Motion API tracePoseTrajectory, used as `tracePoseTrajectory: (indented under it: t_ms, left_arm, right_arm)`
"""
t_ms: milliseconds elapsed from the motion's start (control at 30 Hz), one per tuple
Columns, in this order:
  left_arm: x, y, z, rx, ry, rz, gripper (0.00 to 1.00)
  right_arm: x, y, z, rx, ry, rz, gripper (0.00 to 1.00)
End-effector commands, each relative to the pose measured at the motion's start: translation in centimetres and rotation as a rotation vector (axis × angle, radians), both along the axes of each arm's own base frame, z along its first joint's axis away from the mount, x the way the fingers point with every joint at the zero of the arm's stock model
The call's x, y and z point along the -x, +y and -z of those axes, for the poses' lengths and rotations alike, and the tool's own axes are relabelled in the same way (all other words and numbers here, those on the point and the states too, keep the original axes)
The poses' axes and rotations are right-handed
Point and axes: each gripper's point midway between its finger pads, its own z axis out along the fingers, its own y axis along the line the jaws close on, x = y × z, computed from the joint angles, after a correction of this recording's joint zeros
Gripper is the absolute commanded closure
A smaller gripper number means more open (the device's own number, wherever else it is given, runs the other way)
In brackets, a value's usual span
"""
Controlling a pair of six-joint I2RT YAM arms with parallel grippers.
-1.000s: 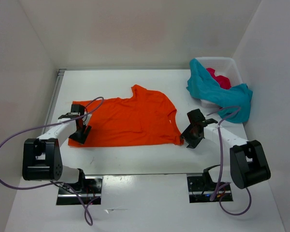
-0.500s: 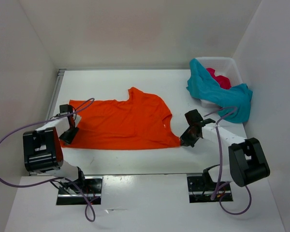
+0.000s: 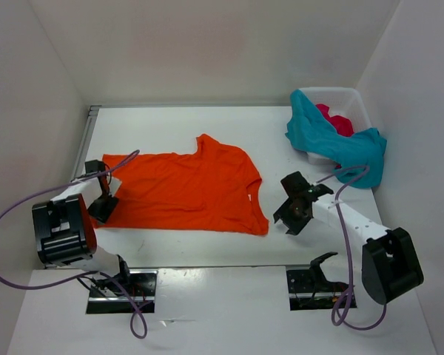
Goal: Fold and stack the t-shirts
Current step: Fold the flattened tshirt in 1/3 of the way
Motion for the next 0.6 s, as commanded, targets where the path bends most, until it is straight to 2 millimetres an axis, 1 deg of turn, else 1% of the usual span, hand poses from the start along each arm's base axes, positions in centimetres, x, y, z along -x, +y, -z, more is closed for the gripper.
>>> tracePoseTrajectory:
  t_ms: [0,33,67,100,133,167,200,233,267,300,333,367,400,433,467,500,533,567]
  left_arm:
    - [1.8,-1.9,-0.4,0.133,0.064,-0.046,0.24]
    - [1.3,-1.7,-0.9,0.148,0.040,-0.071,0.24]
    - [-0.5,-1.3,-2.4,0.144,-0.021,-0.087,0.24]
    - [-0.8,-1.1,-3.3,0.155,-0.038,-0.108,0.21]
    - [-1.6,-0.7,-4.2,0.159,-0.072,-0.126,0.20]
    - [-2.6,-0.7,-5.1,0.174,-0.111,-0.136,0.20]
    - [-4.5,0.0,-6.8,0.157,-0.175,-0.138,0.18]
    - [-5.2,0.3,-7.4,0.162,-0.203,-0.152,0.18]
    - [-6.0,0.3,-8.1,0.168,-0.239,-0.164,0.17]
    - [-7.2,1.1,-8.8,0.153,-0.288,-0.167,0.17]
    - [-8.8,1.5,-9.7,0.150,-0.346,-0.172,0.15]
    - [-10.6,2.2,-10.1,0.135,-0.407,-0.173,0.14]
    - [-11.6,2.6,-10.3,0.126,-0.437,-0.168,0.14]
    - [-13.4,2.9,-11.4,0.114,-0.484,-0.153,0.14]
    - [-14.7,3.1,-10.4,0.139,-0.482,-0.172,0.14]
    - [-15.5,3.1,-10.2,0.161,-0.481,-0.176,0.14]
    - [-16.5,3.0,-10.0,0.184,-0.483,-0.183,0.14]
    - [-18.2,2.9,-9.6,0.227,-0.491,-0.181,0.14]
  right_arm:
    - [-1.7,-0.8,-2.7,0.059,-0.067,0.045,0.43]
    - [-2.7,-0.7,-3.7,0.062,-0.105,0.034,0.43]
    - [-5.1,0.0,-6.3,0.056,-0.187,-0.011,0.43]
    - [-6.8,0.2,-7.7,0.067,-0.238,-0.033,0.43]
    - [-8.4,0.8,-8.8,0.066,-0.277,-0.066,0.43]
    - [-11.4,1.9,-11.9,0.072,-0.371,-0.148,0.43]
    - [-13.8,3.1,-10.6,0.083,-0.346,-0.203,0.43]
    - [-17.0,4.8,-13.4,0.059,-0.418,-0.249,0.43]
    - [-18.7,5.3,-13.3,0.097,-0.420,-0.328,0.43]
    - [-20.7,6.2,-10.0,0.121,-0.340,-0.373,0.43]
    - [-24.1,7.8,-12.6,0.109,-0.423,-0.400,0.44]
    - [-25.9,8.3,-12.3,0.134,-0.431,-0.454,0.44]
    - [-28.9,9.5,-11.2,0.144,-0.432,-0.475,0.44]
    - [-30.2,9.9,-10.7,0.154,-0.428,-0.494,0.44]
    - [-31.3,10.3,-10.1,0.169,-0.426,-0.525,0.44]
    - [-33.0,11.6,-8.8,0.175,-0.415,-0.551,0.44]
    - [-33.7,12.2,-8.1,0.195,-0.408,-0.571,0.44]
    - [-34.4,12.2,-7.5,0.214,-0.398,-0.583,0.44]
